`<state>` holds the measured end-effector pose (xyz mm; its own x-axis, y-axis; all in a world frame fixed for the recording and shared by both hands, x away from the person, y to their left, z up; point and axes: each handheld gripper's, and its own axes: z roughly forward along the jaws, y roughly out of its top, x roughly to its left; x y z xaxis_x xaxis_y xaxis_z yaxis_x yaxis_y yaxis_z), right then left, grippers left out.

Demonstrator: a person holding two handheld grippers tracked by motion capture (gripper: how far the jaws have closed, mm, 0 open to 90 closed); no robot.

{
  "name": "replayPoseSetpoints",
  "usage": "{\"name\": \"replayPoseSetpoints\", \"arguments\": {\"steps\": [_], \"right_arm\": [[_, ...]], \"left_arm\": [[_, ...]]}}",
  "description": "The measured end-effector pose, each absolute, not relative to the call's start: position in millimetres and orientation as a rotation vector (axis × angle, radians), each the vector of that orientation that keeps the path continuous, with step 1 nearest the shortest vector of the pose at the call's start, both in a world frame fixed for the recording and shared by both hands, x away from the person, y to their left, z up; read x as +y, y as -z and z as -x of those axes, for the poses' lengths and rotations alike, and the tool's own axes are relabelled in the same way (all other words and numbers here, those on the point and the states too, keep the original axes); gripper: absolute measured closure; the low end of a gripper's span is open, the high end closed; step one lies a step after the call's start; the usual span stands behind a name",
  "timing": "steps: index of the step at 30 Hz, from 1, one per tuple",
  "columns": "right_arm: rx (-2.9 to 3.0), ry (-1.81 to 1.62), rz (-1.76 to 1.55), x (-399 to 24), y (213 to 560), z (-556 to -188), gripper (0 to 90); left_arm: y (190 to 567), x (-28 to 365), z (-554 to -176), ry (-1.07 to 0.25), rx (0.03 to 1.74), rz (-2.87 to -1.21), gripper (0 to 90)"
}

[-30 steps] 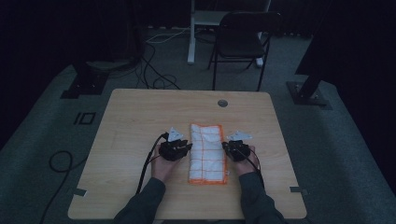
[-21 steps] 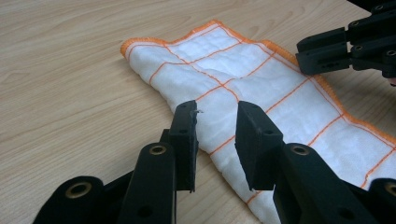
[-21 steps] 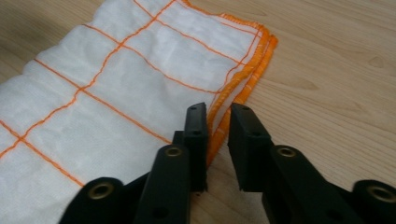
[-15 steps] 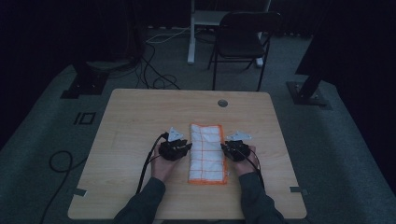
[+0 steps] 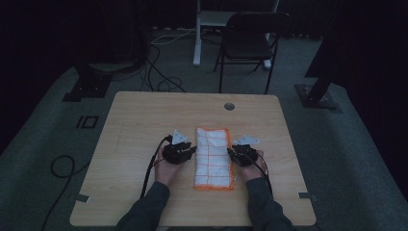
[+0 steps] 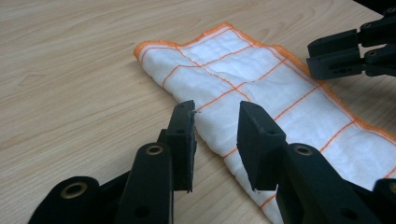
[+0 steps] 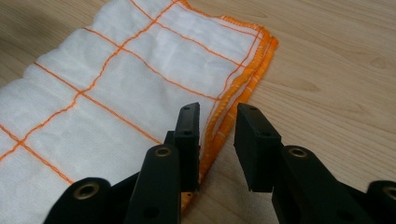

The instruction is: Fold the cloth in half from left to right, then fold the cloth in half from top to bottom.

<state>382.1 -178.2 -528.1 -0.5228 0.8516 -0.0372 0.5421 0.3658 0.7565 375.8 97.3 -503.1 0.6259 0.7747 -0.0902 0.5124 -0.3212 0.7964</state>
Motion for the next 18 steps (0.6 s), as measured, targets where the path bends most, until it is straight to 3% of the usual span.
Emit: {"name": "replayPoseSetpoints", "arguments": {"steps": [18], "right_arm": [[2.2, -1.003, -1.218, -178, 528, -383, 67.1]], "left_arm": [[507, 99, -386, -0.396, 1.044, -1.989, 64.6]]}}
